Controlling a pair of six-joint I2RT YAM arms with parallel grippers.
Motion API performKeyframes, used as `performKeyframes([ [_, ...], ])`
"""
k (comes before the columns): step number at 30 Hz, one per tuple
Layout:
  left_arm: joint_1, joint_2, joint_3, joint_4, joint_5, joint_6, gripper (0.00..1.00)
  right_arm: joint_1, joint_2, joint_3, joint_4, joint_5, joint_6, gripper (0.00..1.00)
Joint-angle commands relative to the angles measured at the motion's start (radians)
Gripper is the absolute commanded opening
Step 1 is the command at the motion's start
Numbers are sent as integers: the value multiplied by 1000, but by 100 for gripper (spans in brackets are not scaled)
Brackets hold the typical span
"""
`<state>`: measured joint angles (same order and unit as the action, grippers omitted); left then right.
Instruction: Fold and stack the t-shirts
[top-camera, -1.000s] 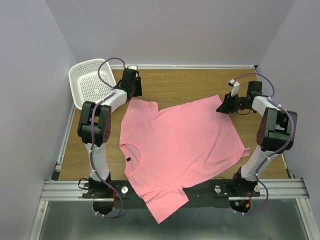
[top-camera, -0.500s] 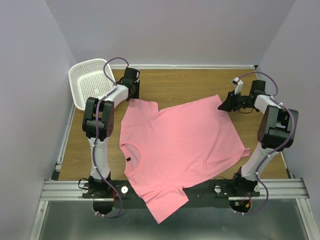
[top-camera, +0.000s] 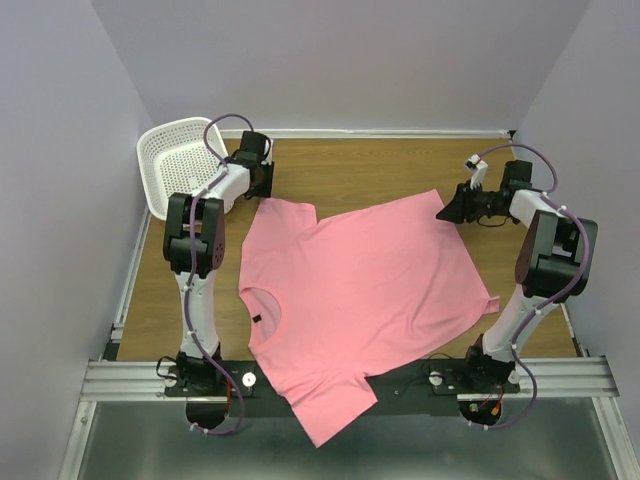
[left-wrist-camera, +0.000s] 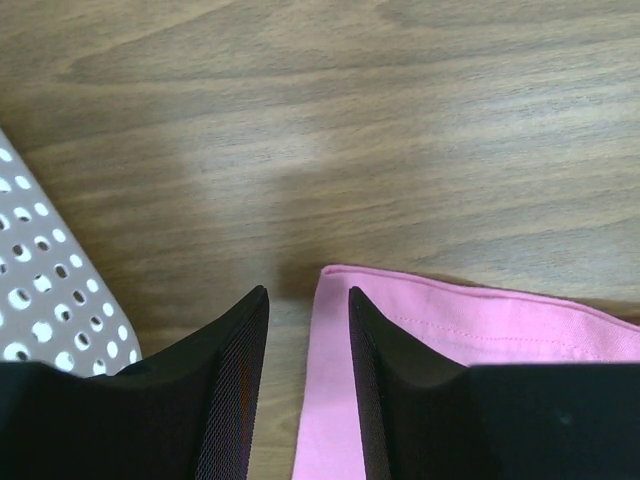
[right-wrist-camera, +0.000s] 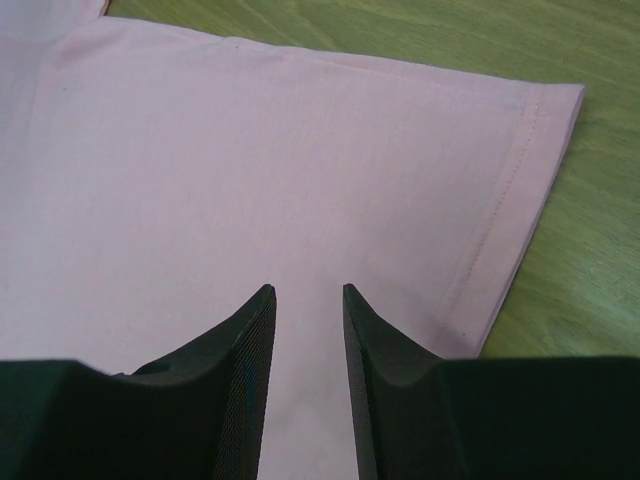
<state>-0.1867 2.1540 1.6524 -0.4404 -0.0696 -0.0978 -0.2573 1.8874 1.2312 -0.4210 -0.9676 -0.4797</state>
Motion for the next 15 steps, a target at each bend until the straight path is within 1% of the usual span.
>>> performKeyframes([
  [1,4,50,38,-69,95,38,45,-16,-10,-6,-15,-39,-5,41],
  [6,6,78,63,-98,125,53,45,-22,-16,-7,-15,-48,1,41],
  [10,6,118,95,-132,119,52,43,-26,-28,-7,-16,-52,3,41],
  [11,7,122,101,-138,123,50,42,-28,-33,-9,-16,-51,1,41],
  [13,7,135,118,-146,137,50,36,-30,-36,-7,-16,-42,0,41],
  [15,6,139,122,-149,145,49,28,-30,-36,-3,-15,-30,-3,41],
])
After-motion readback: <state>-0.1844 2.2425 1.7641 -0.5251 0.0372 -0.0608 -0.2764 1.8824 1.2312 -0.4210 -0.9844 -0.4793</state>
